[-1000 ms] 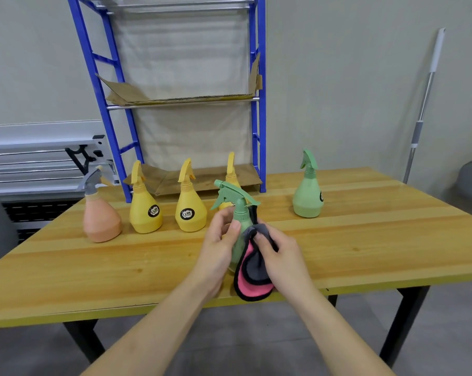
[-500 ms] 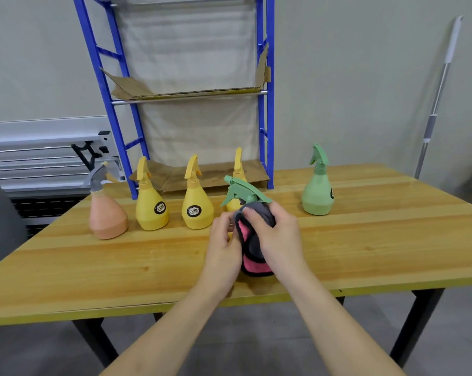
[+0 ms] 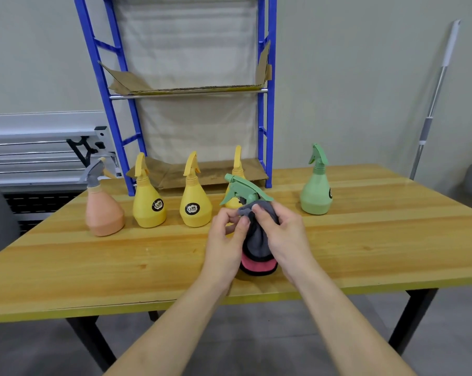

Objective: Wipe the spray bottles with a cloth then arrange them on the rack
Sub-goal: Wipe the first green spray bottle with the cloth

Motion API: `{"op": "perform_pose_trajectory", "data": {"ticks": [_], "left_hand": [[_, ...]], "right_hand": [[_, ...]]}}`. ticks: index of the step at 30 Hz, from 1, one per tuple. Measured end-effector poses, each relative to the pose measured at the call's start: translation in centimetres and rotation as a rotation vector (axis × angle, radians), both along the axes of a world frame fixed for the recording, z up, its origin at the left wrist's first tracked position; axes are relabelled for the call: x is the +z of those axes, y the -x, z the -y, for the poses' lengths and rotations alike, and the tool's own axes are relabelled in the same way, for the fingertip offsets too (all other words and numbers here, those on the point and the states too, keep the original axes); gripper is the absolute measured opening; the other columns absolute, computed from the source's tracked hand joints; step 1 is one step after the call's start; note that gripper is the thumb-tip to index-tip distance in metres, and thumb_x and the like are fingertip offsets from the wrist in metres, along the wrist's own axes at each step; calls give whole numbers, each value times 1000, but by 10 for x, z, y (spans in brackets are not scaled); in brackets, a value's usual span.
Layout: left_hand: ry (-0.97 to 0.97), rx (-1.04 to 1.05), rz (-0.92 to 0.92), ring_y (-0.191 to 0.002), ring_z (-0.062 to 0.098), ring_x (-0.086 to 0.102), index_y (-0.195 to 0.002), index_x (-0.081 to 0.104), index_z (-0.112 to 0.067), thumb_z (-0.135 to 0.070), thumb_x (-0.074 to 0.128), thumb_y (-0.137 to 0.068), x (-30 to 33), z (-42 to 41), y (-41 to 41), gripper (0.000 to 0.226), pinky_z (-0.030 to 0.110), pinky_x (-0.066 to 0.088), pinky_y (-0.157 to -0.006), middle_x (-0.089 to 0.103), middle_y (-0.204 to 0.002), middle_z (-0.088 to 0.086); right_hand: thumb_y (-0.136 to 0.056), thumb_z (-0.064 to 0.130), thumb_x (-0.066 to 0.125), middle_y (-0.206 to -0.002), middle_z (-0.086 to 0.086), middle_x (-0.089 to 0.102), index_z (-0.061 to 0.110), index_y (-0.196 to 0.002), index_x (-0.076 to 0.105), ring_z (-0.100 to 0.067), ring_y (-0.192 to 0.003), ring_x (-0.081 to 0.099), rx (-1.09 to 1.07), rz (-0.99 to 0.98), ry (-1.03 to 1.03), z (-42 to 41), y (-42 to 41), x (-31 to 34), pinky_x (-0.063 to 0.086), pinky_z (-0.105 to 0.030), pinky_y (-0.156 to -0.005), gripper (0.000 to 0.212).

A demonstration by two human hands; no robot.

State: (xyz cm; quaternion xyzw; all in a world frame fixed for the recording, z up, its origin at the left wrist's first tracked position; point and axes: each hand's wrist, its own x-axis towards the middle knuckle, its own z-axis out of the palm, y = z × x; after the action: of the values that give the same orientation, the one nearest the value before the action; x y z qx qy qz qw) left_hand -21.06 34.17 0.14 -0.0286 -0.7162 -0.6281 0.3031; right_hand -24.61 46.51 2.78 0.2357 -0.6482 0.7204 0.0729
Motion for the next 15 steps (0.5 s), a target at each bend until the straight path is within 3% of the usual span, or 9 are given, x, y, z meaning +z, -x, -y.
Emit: {"op": "perform_pose_trajectory", "data": {"ticks": [5,9,12,15], "left_hand": [[23,31,13,-113,19,64,-109,65,-34,-41,55,-100,-3,-1,0,15,49,53,-101,64,-119,6],[133,69,34,-119,-6,52,-122,56,-50,-29,50,-107,-3,-1,-10,26,19,42,-102,56,-123,-12],[102,11,104,-124,-10,49,-134,53,-46,-42,49,-106,0,4,-9,29,22,41,-105,54,-132,-17],[130,-18,115,-118,-9,53,-138,48,-34,-42,61,-100,1,8,-8,41,19,47,-100,58,-130,-16]], "right_hand": [[-102,14,62,-104,1,77,16,-114,72,-15,-102,72,11,-34,-8,2,0,-10,56,-28,-87,15],[-101,7,62,-121,9,74,16,-138,63,-5,-117,67,-5,-7,2,-4,-5,-22,53,-23,-99,39],[-101,5,61,-119,22,72,30,-137,61,5,-117,64,-6,-21,-111,-14,-11,-34,50,-15,-97,44],[-99,12,64,-130,18,68,27,-145,56,7,-121,60,-46,-42,-275,-23,-7,-40,48,-22,-107,49]]}}
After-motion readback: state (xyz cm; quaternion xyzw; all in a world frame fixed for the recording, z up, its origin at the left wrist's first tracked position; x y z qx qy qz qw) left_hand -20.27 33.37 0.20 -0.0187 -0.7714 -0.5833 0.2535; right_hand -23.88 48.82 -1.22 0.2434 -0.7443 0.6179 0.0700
